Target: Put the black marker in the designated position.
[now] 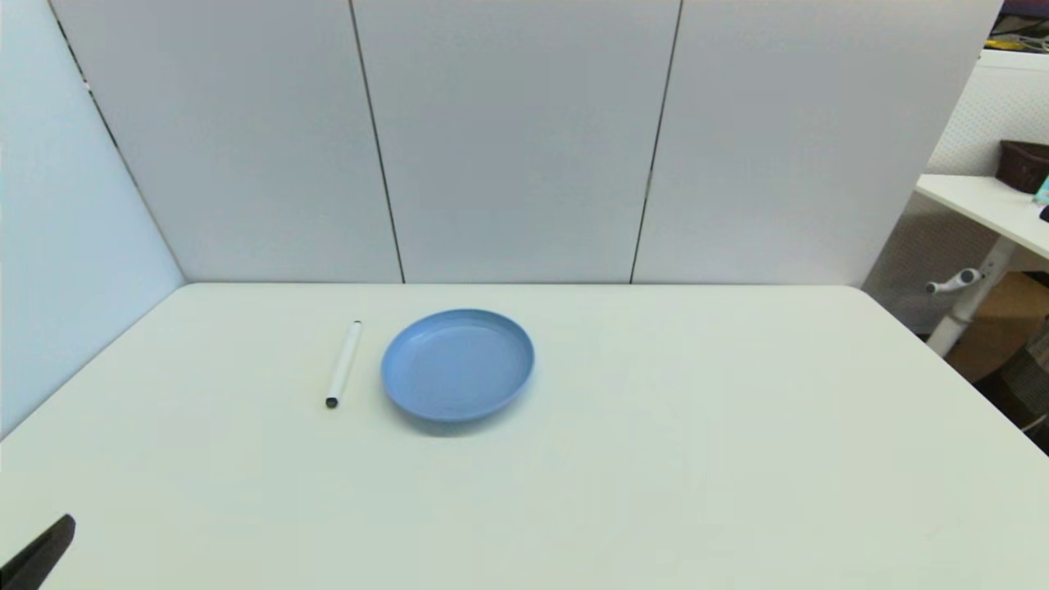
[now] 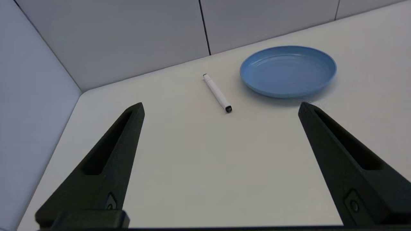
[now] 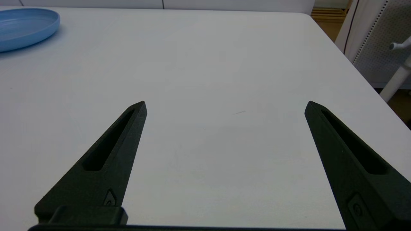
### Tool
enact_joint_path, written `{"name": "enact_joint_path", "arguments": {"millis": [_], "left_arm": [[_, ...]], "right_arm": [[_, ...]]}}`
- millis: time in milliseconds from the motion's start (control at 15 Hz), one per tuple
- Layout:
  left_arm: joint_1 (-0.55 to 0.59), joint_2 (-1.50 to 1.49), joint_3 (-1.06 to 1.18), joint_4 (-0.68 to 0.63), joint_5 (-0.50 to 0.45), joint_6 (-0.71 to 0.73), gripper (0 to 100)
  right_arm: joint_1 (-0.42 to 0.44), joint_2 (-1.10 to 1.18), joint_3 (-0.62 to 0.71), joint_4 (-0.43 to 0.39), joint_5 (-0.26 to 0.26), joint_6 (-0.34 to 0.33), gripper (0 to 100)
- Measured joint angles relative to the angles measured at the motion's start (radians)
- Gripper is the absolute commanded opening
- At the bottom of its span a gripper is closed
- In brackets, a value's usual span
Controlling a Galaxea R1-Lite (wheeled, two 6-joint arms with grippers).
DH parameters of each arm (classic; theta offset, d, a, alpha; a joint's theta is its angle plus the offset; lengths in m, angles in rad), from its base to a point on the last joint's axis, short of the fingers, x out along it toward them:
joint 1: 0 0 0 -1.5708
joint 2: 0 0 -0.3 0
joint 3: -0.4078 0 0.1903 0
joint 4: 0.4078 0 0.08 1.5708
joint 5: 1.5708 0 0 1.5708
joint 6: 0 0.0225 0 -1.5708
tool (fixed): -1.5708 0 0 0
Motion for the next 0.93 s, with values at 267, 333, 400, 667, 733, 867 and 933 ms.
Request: {"name": "enact_joint_path", "arguments": {"millis": [267, 333, 400, 667, 733, 867, 933], "left_arm": [[0.045, -0.119, 0.1, 0.029, -0.007, -0.002, 100], [0.056, -0.149, 0.125, 0.029, -0.008, -0.002, 100], [0.063, -0.184, 0.154, 0.03, -0.007, -0.002, 100], [0.077, -0.333, 0.266, 0.085, 0.046, -0.014, 100], [0.079, -0.35, 0.279, 0.113, 0.063, -0.02, 100], [0.08, -0.37, 0.288, 0.116, 0.07, -0.058, 100], [0.08, -0.376, 0.288, 0.117, 0.072, -0.093, 100]], "right_arm": [[0.0, 0.0, 0.0, 0.0, 0.0, 0.0, 100], [0.0, 0.0, 0.0, 0.0, 0.0, -0.001, 100], [0.0, 0.0, 0.0, -0.001, 0.0, 0.0, 100], [0.0, 0.0, 0.0, 0.0, 0.0, -0.001, 100], [0.0, 0.0, 0.0, 0.0, 0.0, 0.0, 100], [0.0, 0.0, 0.0, 0.0, 0.0, 0.0, 100], [0.0, 0.0, 0.0, 0.0, 0.0, 0.0, 100]]}}
